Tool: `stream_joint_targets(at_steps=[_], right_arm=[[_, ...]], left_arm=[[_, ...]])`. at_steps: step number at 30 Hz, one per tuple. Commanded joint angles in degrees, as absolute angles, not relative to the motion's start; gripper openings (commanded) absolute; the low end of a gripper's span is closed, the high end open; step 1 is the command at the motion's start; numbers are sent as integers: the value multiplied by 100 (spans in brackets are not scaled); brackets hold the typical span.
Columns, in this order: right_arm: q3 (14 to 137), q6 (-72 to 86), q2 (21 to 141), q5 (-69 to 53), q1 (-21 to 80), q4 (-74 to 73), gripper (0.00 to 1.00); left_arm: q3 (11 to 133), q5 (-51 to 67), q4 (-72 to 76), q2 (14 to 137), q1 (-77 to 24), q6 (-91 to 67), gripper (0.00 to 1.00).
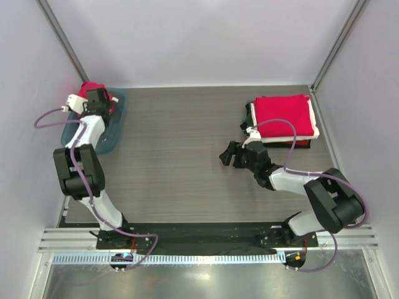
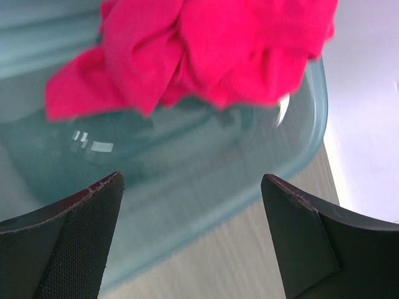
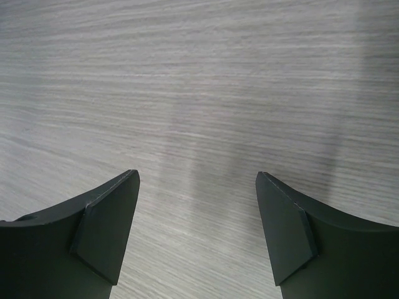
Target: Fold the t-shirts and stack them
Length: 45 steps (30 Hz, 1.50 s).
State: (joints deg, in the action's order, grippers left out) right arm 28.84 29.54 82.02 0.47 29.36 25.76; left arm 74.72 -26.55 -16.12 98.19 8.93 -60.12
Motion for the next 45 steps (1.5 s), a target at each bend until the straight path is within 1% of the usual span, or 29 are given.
stream_joint_targets(at_steps=[1,2,5,9,11,12,13,17,18,20,21,22,23,24,25,27,31,33,34,41,45], right_arm=[[2777,3050,8095,-149,2936,3085,81],[2786,3050,8095,-149,2936,3076,81],[2795,3050,8077,-141,2936,3076,81],[2725,3102,8086,-246,2936,3225,81],[2733,3111,8112,-255,2936,3234,81],[2742,3111,8121,-255,2936,3226,81],[2742,3111,8121,-246,2936,3234,81],[2769,3103,8147,-272,2936,3243,81],[2760,3094,8121,-246,2944,3252,81],[2742,3076,8086,-202,2936,3243,81],[2751,3076,8077,-202,2936,3217,81],[2751,3076,8077,-185,2936,3217,81],[2768,3067,8086,-185,2936,3217,81],[2777,3067,8103,-202,2936,3208,81],[2786,3059,8138,-220,2936,3208,81],[2839,3067,8156,-211,2936,3165,81],[2839,3015,8112,-167,2936,3129,81],[2848,3015,8104,-158,2936,3129,81],[2856,3006,8104,-150,2936,3112,81],[2874,2962,8095,-123,2936,3076,80],[2865,2918,8033,-106,2936,3059,80]], left_arm=[[8251,-3146,-1321,10413,1072,-5811,92],[8644,-3216,-1310,10772,1081,-5557,91],[9322,-3463,-1327,11328,1098,-5379,91],[10149,-3358,-1239,12408,1195,-5212,91],[10773,-2955,-1283,12804,1283,-5203,87],[10967,-2805,-1327,13136,1309,-5212,80],[11273,-2630,-1423,13279,1336,-5334,79],[11601,-2558,-1608,13728,1406,-5730,73],[11654,-2523,-1608,13772,1424,-5696,55],[11742,-2505,-1608,13808,1441,-5564,35],[11733,-2496,-1608,13773,1441,-5529,20],[11638,-2513,-1565,13642,1441,-5520,15],[11558,-2496,-1495,13562,1441,-5511,13],[11453,-2383,-1224,13457,1441,-5459,9],[11356,-2330,-1170,13378,1433,-5397,8],[11312,-2320,-1169,13141,1433,-5248,0],[10900,-2259,-1125,12570,1433,-5194,0],[10610,-2005,-785,12132,1433,-5255,0],[10313,-1760,-678,11998,1441,-5360,0],[9388,-942,-203,10838,1415,-6424,0],[8765,-765,184,10048,1371,-6627,0]])
